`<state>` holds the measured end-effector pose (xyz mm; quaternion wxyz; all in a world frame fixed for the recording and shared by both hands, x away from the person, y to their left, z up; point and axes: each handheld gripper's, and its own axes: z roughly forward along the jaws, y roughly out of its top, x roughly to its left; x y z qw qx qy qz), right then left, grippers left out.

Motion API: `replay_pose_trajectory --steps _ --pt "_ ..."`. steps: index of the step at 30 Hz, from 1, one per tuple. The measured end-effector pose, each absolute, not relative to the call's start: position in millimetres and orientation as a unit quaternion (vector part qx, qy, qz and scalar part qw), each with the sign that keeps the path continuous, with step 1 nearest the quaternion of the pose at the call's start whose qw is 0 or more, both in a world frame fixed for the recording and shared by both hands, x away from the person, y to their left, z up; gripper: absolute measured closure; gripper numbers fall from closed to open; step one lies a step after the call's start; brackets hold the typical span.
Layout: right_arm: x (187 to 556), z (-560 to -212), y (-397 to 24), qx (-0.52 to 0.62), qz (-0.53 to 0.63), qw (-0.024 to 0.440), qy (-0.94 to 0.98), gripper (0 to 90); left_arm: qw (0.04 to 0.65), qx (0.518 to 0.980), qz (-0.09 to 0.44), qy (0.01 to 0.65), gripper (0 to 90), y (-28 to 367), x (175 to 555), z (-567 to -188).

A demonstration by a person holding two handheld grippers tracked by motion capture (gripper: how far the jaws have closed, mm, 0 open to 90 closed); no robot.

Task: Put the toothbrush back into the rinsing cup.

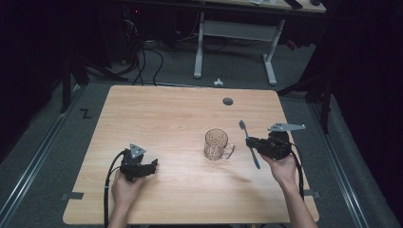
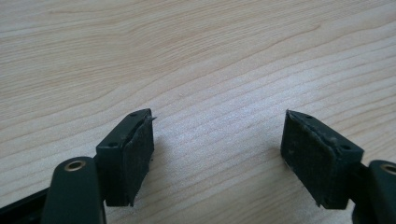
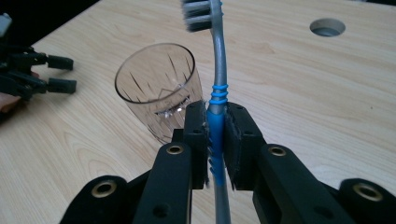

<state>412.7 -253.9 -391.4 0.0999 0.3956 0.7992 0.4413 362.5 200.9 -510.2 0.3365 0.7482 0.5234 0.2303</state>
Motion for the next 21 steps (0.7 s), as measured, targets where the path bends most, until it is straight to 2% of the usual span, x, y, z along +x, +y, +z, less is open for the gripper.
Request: replay_pose_trajectory --steps 21 --pt "417 -379 -223 0.339 0.485 0.101 0.800 80.4 0.337 0.748 0.230 0.524 26.1 201 363 -510"
